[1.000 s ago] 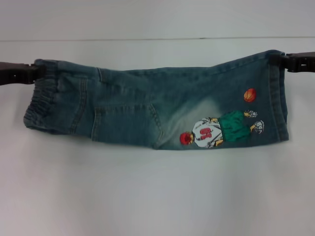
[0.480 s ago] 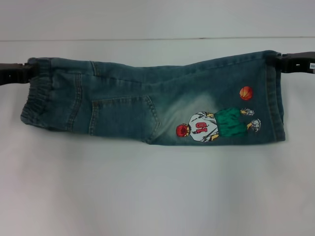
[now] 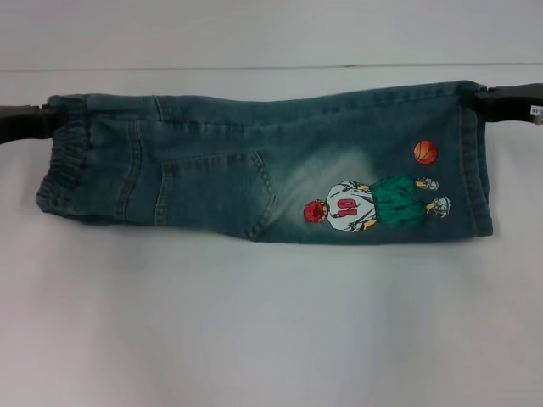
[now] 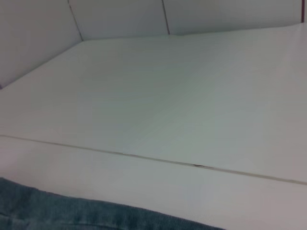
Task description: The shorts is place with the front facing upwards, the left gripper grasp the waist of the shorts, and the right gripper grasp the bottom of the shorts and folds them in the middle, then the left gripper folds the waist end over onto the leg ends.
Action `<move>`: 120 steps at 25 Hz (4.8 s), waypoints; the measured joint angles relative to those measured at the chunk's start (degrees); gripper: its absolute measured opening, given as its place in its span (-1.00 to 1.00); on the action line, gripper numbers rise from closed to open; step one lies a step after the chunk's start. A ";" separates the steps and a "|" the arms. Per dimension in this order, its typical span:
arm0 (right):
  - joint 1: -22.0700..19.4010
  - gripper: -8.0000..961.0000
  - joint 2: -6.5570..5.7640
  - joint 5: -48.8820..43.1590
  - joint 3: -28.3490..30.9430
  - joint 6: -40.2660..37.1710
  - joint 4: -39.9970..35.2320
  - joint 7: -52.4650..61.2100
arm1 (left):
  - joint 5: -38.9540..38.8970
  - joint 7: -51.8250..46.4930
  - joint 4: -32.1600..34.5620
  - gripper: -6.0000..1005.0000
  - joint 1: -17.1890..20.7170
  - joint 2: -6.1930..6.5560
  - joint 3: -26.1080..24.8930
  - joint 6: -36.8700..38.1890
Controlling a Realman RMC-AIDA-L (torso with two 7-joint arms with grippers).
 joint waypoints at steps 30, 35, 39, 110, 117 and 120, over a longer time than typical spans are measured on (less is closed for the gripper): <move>4.05 -0.90 0.70 0.10 -9.53 12.86 4.67 -1.43 | -0.58 -0.70 -4.87 -0.87 -1.15 -0.38 3.85 -8.39; 4.36 -0.90 0.75 0.11 -9.65 14.76 5.62 -1.14 | -0.57 -1.01 -5.00 -0.87 -0.89 -0.40 3.86 -8.96; 4.38 -0.89 0.75 0.13 -9.67 15.05 5.98 -1.40 | -0.45 -1.11 -5.25 -0.86 -0.84 -0.50 3.89 -9.76; 1.45 0.47 -2.30 -1.49 -9.56 5.13 5.00 -1.73 | 12.32 -1.68 -4.38 0.74 -5.45 3.40 14.18 -6.14; -0.16 0.47 -1.21 -1.42 -9.55 4.79 1.88 -1.85 | 14.84 -3.79 -2.78 0.74 -5.28 3.15 13.64 -7.10; -2.06 0.47 -0.06 -1.21 -9.00 2.56 -2.45 -1.84 | 13.26 -4.54 0.33 0.74 -3.51 2.88 12.84 -6.64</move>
